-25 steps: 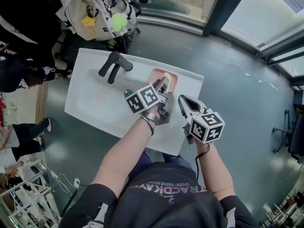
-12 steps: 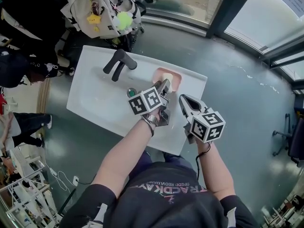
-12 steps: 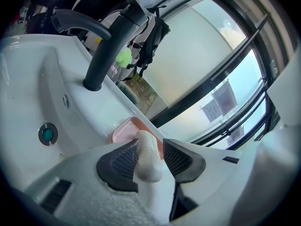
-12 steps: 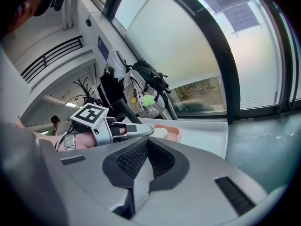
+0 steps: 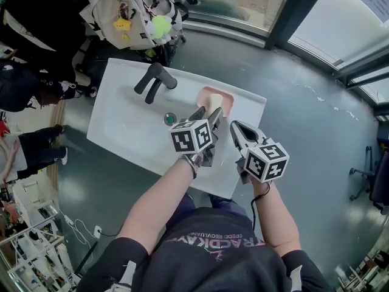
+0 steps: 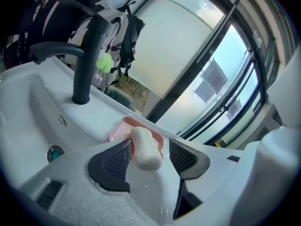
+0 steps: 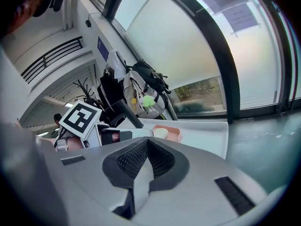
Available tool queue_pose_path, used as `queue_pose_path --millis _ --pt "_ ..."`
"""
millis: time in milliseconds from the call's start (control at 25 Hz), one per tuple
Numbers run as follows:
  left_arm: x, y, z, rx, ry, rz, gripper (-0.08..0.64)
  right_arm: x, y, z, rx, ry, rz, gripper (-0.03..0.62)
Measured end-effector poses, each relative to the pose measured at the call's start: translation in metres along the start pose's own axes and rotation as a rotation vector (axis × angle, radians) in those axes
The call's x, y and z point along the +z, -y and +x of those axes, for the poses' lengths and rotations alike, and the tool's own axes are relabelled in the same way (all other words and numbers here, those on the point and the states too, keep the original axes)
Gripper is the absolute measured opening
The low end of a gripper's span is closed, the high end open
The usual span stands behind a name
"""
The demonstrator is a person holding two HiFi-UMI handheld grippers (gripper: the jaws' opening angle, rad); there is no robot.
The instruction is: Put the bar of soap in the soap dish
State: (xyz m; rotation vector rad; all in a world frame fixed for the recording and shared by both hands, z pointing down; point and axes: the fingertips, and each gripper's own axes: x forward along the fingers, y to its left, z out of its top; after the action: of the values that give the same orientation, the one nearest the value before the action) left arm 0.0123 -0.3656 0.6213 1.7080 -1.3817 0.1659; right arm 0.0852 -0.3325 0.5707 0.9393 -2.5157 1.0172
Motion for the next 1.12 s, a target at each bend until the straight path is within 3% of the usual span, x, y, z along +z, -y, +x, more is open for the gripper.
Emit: queue_pose_path --millis 440,680,1120 --pt "-0.023 0.006 0.02 0.127 -0.113 0.436 0.273 -0.003 0.008 -0.01 -0.024 0.011 0.013 0.009" --pt "-0.028 -0.002 0.019 0.164 -0.126 0.465 0.272 -0.004 0.01 -0.011 -0.026 0.015 0.017 0.009" --pt "-0.021 -0.01 0.012 0.183 -0.095 0.436 0.235 -0.001 0.009 -0.01 -0.016 0.016 0.016 0.009"
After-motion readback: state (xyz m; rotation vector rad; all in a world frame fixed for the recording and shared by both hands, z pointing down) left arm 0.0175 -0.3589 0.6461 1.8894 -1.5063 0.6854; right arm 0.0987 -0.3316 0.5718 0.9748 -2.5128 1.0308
